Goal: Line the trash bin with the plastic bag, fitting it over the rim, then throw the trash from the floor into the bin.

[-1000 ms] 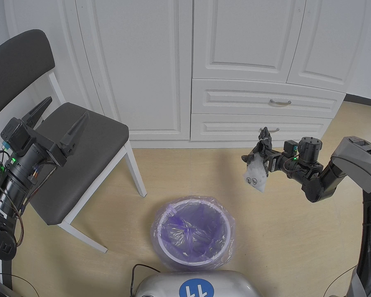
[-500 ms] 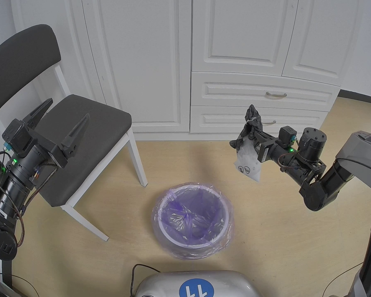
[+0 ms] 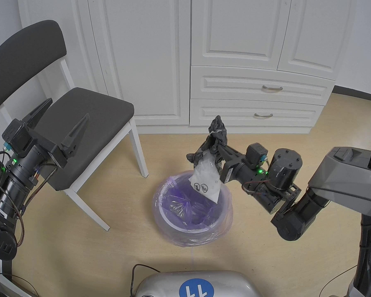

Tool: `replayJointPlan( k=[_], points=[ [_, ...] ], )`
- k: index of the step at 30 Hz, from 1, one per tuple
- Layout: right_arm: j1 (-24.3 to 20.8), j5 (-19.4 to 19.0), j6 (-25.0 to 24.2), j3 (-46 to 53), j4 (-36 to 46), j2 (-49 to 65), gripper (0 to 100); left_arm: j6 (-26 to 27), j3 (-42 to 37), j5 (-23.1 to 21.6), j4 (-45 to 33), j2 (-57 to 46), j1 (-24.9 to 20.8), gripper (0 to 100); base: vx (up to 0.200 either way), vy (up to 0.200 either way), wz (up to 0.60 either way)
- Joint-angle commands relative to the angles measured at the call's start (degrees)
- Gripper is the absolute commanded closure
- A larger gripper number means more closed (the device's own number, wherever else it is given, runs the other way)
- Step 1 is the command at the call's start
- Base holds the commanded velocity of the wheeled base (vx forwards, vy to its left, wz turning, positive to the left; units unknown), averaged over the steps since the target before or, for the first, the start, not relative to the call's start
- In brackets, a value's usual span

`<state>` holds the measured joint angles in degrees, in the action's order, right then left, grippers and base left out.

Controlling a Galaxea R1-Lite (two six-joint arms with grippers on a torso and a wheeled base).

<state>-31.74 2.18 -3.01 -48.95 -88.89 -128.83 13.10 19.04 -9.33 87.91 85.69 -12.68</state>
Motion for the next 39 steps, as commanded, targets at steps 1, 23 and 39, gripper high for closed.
replayJointPlan(
  k=[1,23,39],
  points=[
    [-3.15,0.98,-1.82,0.25,-1.11,-3.97,100,3.07,0.12,0.19,-0.02,0.71,0.2,0,0.0,0.0,0.0],
    [-4.91,0.98,-10.79,-7.57,-1.11,-16.8,100,4.91,-0.5,0.1,-0.02,0.8,2.13,0,0.0,0.0,0.0],
    [-0.16,-4.99,-7.89,-5.55,-1.11,-20.94,100,5.0,-0.23,0.1,0.07,0.88,2.13,0,0.0,0.0,0.0]
  ],
)
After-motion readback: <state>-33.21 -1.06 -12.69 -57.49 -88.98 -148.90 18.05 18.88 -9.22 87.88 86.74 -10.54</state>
